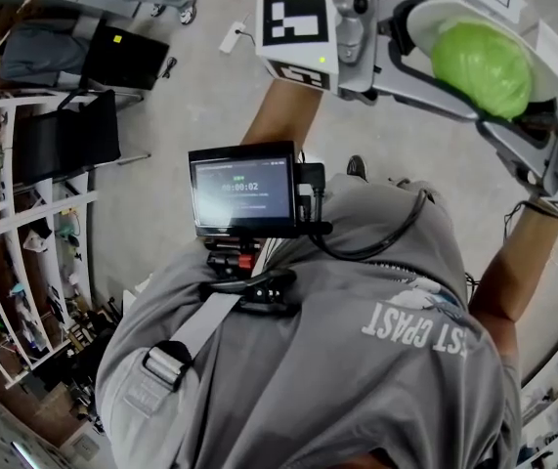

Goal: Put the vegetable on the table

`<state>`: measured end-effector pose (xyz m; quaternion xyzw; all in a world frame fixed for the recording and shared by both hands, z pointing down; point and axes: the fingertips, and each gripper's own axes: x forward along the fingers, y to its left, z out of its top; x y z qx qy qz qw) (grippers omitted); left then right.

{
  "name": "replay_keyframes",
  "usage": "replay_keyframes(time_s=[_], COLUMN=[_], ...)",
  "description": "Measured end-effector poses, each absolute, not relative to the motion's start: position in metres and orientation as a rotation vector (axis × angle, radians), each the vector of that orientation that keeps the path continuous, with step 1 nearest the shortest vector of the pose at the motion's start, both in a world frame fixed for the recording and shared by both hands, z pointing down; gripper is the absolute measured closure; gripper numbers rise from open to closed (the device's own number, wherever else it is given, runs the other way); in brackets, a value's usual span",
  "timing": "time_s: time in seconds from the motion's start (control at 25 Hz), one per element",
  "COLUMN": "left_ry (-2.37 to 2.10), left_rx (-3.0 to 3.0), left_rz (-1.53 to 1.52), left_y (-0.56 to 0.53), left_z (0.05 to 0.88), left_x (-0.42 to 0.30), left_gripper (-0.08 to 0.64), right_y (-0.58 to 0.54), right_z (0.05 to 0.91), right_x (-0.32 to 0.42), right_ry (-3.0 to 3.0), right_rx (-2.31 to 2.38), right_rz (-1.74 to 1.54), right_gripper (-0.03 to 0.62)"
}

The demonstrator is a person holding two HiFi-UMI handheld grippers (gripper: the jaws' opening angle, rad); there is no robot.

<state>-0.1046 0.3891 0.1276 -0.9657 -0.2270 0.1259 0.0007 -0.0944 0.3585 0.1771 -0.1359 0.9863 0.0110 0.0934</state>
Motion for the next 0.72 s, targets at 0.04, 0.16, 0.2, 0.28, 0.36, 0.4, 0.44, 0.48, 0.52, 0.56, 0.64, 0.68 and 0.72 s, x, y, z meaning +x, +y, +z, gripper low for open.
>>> replay_keyframes(time_s=[0.04,0.16,0.2,0.28,0.36,0.4,0.44,0.48,0.52,0.56,0.64,0.68,0.72], left_ry=[-0.723,-0.741,-0.737,-0.721,-0.702,-0.693,-0.685,-0.680,-0.676,-0.674,-0.668,-0.661,-0.652], left_rx=[-3.031,-3.033,-3.038,-3.049,-3.062,-3.068,-3.072,-3.075,-3.078,-3.080,-3.082,-3.084,-3.086], left_rz=[0.394,0.401,0.405,0.404,0.392,0.386,0.380,0.376,0.376,0.382,0.400,0.404,0.404], left_y=[0.393,0.395,0.383,0.342,0.302,0.289,0.281,0.277,0.276,0.275,0.274,0.274,0.272], left_z=[0.128,0.125,0.126,0.132,0.152,0.168,0.184,0.194,0.193,0.183,0.166,0.168,0.174], left_x=[-0.102,-0.099,-0.102,-0.107,-0.104,-0.098,-0.090,-0.082,-0.076,-0.072,-0.064,-0.056,-0.047], left_gripper=[0.236,0.236,0.236,0.236,0.236,0.236,0.236,0.236,0.236,0.236,0.236,0.236,0.236], right_y=[0.351,0.331,0.324,0.310,0.298,0.293,0.288,0.285,0.283,0.281,0.280,0.280,0.279], right_z=[0.182,0.200,0.206,0.218,0.226,0.227,0.225,0.219,0.209,0.195,0.179,0.181,0.188], right_x=[-0.094,-0.091,-0.090,-0.089,-0.087,-0.085,-0.084,-0.082,-0.080,-0.078,-0.069,-0.061,-0.052], right_ry=[2.928,2.933,2.935,2.938,2.939,2.939,2.938,2.936,2.935,2.935,2.941,2.944,2.944], right_rx=[-0.403,-0.405,-0.406,-0.409,-0.411,-0.412,-0.414,-0.415,-0.416,-0.416,-0.411,-0.406,-0.399], right_rz=[0.029,0.019,0.015,0.008,0.001,-0.002,-0.006,-0.009,-0.012,-0.015,-0.020,-0.020,-0.020], right_gripper=[0.282,0.282,0.282,0.282,0.282,0.282,0.282,0.282,0.282,0.282,0.282,0.282,0.282])
